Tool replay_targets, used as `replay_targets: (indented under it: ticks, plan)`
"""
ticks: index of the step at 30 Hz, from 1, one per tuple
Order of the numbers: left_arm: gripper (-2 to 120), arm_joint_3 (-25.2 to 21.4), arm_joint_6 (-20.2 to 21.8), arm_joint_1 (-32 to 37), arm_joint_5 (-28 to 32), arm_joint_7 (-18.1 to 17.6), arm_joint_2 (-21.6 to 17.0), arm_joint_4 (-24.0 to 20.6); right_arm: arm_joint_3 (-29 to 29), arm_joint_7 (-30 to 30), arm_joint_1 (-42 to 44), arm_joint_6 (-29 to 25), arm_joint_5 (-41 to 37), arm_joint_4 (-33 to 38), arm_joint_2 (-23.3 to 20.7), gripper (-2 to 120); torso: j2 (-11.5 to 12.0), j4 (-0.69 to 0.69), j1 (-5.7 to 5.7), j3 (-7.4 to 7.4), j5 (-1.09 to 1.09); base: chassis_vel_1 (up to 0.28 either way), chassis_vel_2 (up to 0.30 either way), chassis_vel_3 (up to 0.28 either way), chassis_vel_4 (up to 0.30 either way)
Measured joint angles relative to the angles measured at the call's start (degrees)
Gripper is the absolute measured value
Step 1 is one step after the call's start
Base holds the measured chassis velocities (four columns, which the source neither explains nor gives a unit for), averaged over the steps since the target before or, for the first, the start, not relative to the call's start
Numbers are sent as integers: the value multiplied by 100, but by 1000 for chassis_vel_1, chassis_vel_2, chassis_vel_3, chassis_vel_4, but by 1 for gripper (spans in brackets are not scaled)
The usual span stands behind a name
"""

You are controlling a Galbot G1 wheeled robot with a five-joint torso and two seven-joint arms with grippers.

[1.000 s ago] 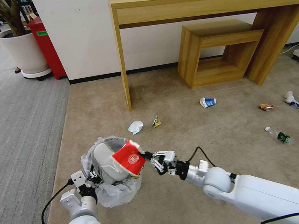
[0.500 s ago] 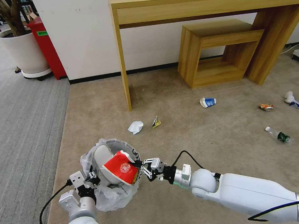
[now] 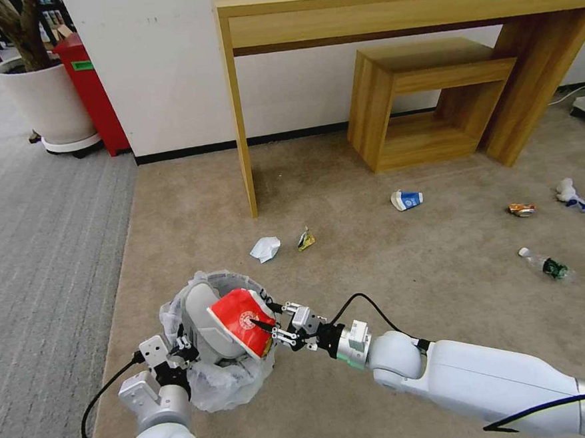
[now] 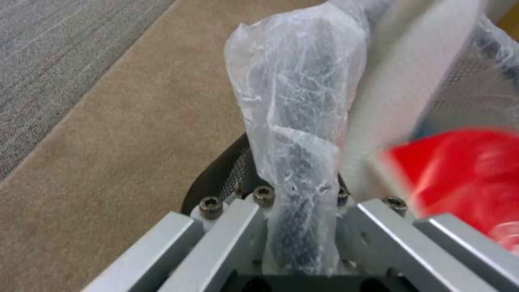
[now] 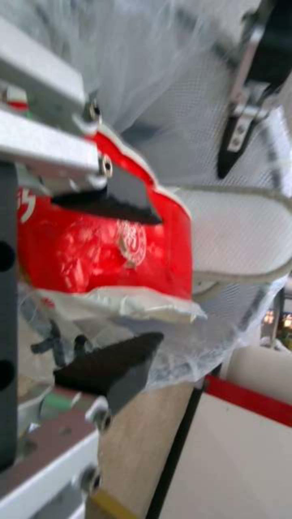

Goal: Pick up the trash bin and place the garbage on the floor into it.

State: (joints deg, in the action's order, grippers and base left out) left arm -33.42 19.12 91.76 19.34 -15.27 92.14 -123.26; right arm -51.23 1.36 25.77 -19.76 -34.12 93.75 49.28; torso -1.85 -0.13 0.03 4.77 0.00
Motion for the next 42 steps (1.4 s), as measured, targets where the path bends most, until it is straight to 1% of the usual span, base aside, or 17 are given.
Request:
replay_targets:
  ticks: [2, 8, 9, 12, 14, 17, 20, 21, 25, 26, 29, 30, 33, 34, 38, 39, 42]
  plan:
    - [0, 4, 0, -3, 0, 0, 0, 0, -13, 65, 0, 44, 42, -27, 28, 60, 0, 0, 0, 0, 0, 0, 0, 0, 0]
    - [0, -10, -1, -29, 14, 4, 0, 43, -20, 194, 20, 113, 60, -22, 100, 86, 0, 0, 0, 0, 0, 0, 0, 0, 0]
    - [0, -10, -1, -29, 14, 4, 0, 43, -20, 194, 20, 113, 60, -22, 100, 86, 0, 0, 0, 0, 0, 0, 0, 0, 0]
    - [0, -21, -1, -62, 15, 4, 0, 117, 279, 130, 158, -45, -36, 196, 10, 98, 0, 1, 0, 0, 0, 0, 0, 0, 0]
    - [0, -28, -1, -74, 15, 4, 0, 148, 442, 108, 242, -81, -63, 293, -33, 99, 0, 0, 0, 0, 1, 0, 0, 0, 0]
    - [0, -50, -1, -97, 14, 4, 0, 195, 1046, 92, 512, -118, -199, 569, -155, 100, 0, 0, 0, 0, 0, 0, 0, 0, 0]
    - [0, -67, 2, -97, -7, 9, 0, 215, 1924, 201, 820, -16, -433, 796, -288, 100, 0, 0, 0, 0, 0, 0, 0, 0, 0]
    - [0, -67, 2, -97, -7, 9, 0, 215, 1924, 201, 820, -16, -433, 796, -288, 100, 0, 0, 0, 0, 0, 0, 0, 0, 0]
    - [0, -151, 2, -93, -157, 71, 0, 229, 3281, 676, 1341, 316, -534, 909, -417, 100, 0, 0, 0, 0, 0, 0, 0, 0, 0]
    - [0, -151, 2, -93, -157, 71, 0, 229, 3281, 676, 1341, 316, -534, 909, -417, 100, 0, 0, 0, 0, 0, 0, 0, 0, 0]
    - [0, -228, -15, -71, -230, 125, 0, 211, 4247, 1027, 1899, 582, -518, 932, -480, 100, 0, 1, 0, 0, 0, 0, 0, 0, 0]
    - [0, -228, -15, -71, -230, 125, 0, 211, 4247, 1027, 1899, 582, -518, 932, -480, 100, 0, 1, 0, 0, 0, 0, 0, 0, 0]
    - [0, -256, -86, -59, -270, 147, 0, 204, 5186, 1441, 2542, 852, -370, 939, -529, 100, 0, 0, 0, 0, 1, 0, 0, 0, 0]
    - [0, -256, -86, -59, -270, 147, 0, 204, 5186, 1441, 2542, 852, -370, 939, -529, 100, 0, 0, 0, 0, 1, 0, 0, 0, 0]
    - [0, -283, -133, -55, -279, 150, 0, 204, 6242, 1902, 3268, 1087, -200, 915, -543, 100, 0, -1, 0, 0, 1, 0, 0, 0, 0]
    - [0, -283, -133, -55, -279, 150, 0, 204, 6242, 1902, 3268, 1087, -200, 915, -543, 100, 0, -1, 0, 0, 1, 0, 0, 0, 0]
    - [0, -306, -148, -46, -273, 148, 0, 204, 6888, 2038, 3744, 1132, -54, 898, -508, 100, 0, 0, -1, -1, 1, 0, 0, 0, 0]
